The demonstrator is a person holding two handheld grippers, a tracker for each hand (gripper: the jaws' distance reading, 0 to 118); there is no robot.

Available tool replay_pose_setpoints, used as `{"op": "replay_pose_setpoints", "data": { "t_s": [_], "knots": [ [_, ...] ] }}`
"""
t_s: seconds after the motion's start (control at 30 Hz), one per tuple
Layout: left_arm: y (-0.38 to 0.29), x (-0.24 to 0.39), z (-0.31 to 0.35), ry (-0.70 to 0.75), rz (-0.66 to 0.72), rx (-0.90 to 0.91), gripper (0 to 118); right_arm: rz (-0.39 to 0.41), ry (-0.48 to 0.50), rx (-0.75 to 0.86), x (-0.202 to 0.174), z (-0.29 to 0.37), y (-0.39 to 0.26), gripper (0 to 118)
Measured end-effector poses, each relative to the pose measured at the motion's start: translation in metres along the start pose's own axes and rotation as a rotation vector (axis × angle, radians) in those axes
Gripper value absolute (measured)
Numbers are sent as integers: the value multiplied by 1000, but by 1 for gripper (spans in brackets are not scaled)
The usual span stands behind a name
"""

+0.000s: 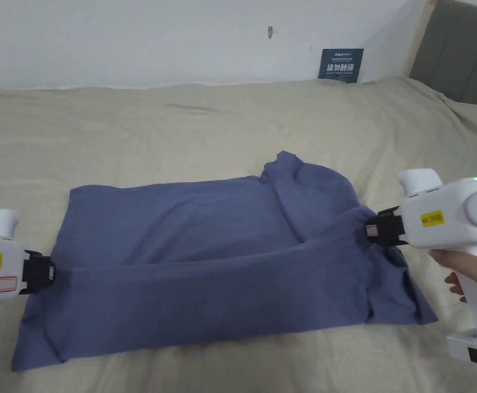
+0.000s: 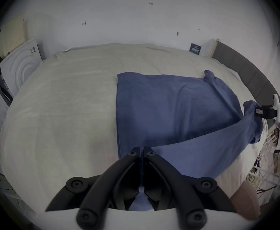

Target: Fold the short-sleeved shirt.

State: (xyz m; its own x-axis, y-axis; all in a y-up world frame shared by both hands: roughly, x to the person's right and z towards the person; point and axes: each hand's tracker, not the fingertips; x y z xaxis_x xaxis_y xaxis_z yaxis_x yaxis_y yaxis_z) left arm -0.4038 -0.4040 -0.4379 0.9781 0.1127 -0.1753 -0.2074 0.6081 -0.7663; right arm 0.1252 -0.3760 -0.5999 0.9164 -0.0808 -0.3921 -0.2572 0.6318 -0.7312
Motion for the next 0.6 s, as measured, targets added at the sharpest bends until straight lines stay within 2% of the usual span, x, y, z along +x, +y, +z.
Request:
{"op": "replay_pose_setpoints", "data": {
  "t_s": [0.17, 0.2, 0.23, 0.27, 0.3, 0.33, 0.37, 0.6],
  "knots": [
    [12, -6, -37, 7, 6, -50, 3, -45, -51, -132, 1, -53, 14, 5],
    [12, -6, -41, 3, 1, -64, 15, -45, -59, -141, 1, -60, 14, 12],
    [12, -7, -44, 5, -3, -69, 42, -46, -63, -136, 2, -65, 12, 25],
    [11, -6, -46, 14, -7, -63, 75, -48, -70, -125, 4, -66, 9, 46],
    [10, -6, -46, 26, -9, -62, 109, -48, -86, -105, 4, -65, 7, 76],
    [9, -7, -45, 30, -6, -63, 118, -46, -122, -70, 5, -62, 6, 90],
    [7, -8, -42, 32, 1, -52, 118, -53, -131, -38, 8, -58, 5, 92],
    [-7, 5, 22, -46, -1, 71, 118, -196, 8, 200, 11, 31, -21, 92]
  ]
}}
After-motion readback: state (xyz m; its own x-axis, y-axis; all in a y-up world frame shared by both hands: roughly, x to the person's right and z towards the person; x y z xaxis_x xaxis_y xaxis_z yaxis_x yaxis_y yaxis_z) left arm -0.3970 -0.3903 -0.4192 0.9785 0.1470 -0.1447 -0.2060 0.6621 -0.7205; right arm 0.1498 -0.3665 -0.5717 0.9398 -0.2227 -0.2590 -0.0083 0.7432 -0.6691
